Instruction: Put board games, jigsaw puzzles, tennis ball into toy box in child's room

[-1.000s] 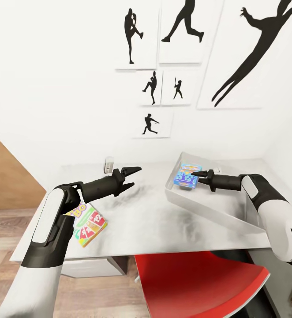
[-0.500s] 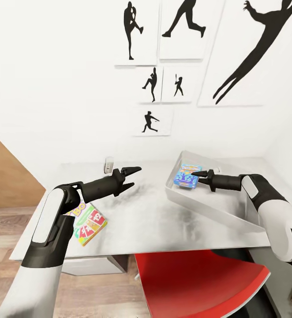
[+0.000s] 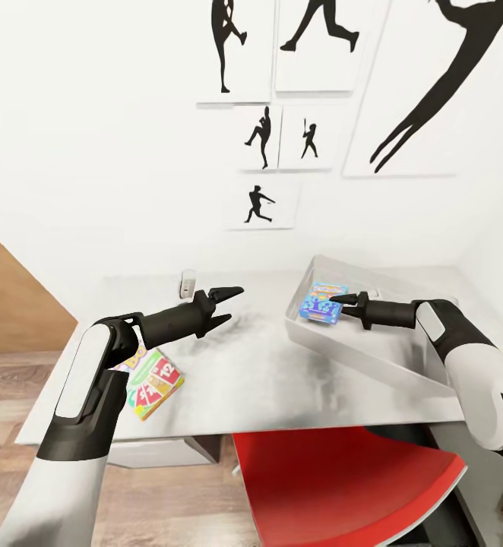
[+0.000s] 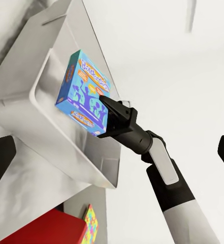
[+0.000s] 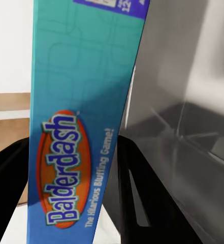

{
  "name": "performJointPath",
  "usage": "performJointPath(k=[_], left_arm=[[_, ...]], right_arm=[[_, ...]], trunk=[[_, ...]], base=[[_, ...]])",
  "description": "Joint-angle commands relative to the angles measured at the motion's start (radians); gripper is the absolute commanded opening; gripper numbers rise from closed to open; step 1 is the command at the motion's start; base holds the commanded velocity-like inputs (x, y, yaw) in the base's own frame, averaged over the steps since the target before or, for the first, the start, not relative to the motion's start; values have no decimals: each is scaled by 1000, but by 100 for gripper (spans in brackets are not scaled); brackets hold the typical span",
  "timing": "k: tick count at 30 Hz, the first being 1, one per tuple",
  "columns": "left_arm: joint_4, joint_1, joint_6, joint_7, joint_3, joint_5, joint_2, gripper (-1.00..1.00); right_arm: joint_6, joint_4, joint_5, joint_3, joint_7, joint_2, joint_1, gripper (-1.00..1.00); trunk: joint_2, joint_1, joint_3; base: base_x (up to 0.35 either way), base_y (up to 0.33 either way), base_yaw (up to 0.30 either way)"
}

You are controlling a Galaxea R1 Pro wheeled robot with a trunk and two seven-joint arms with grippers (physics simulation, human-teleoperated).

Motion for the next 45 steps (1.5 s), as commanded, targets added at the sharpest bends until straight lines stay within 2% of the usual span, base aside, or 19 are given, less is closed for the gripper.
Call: performJointPath(k=[1, 21, 35, 45], left_arm=[[-1, -1, 2, 10, 1, 10, 0, 100], [0, -1, 2, 10, 0, 10, -3, 100], [2, -2, 1, 14, -31, 9, -16, 100], [2, -2, 1, 15, -36, 9, -17, 100]], right_arm=[[3, 1, 7, -6, 8, 0, -1, -100], [3, 1, 8, -6, 8, -3, -2, -100], [3, -35, 8, -6, 8, -6, -2, -100], [3, -47, 9, -6, 7, -6, -7, -100]], trunk=[[-2, 0, -3], [-2, 0, -32], [-2, 0, -36], [-2, 0, -38]], base=[[0, 0, 0], [0, 0, 0], [0, 0, 0], [0, 0, 0]])
